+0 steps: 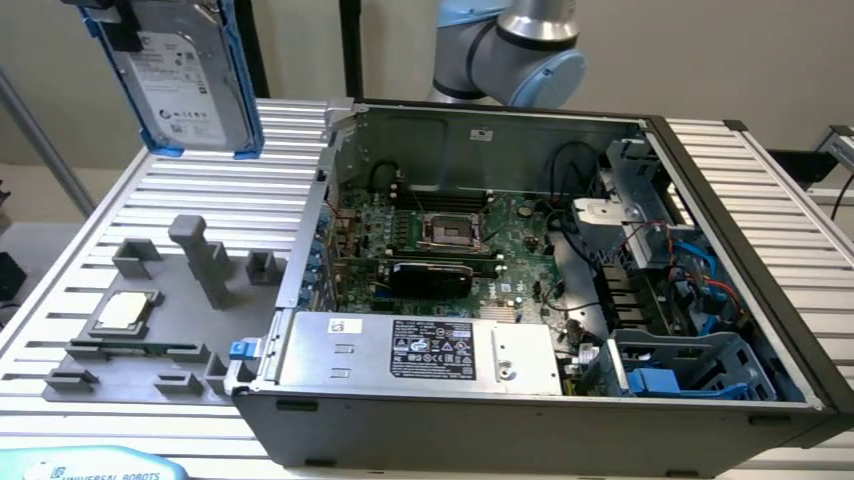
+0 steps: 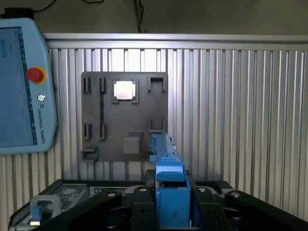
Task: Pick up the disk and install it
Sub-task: 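Pick up the disk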
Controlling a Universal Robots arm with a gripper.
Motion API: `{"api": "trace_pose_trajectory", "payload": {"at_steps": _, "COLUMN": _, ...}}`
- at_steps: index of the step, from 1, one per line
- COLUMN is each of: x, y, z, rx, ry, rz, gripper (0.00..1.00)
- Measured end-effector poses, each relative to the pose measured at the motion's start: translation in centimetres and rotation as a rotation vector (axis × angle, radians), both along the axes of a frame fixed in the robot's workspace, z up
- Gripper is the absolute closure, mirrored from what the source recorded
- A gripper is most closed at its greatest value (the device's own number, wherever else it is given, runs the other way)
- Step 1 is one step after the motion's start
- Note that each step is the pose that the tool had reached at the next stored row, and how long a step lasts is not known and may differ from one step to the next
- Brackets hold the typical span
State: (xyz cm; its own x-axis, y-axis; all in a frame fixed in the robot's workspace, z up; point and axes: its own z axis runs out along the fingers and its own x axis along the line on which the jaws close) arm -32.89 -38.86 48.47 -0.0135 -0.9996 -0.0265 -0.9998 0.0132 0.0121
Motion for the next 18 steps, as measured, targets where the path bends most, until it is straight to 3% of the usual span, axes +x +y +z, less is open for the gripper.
{"api": "trace_pose_trajectory", "payload": {"at_steps": 9, "x": 4.1, "y": -0.34, "z": 1.5, "rx": -0.0001, "ry": 0.005, "rz": 0.0, "gripper": 0.67}}
{"api": "trace_pose_trajectory", "payload": {"at_steps": 18, "x": 8.2, "y": -0.75, "z": 2.03, "rx": -0.0001, "ry": 0.0064, "rz": 0.0, "gripper": 0.67}}
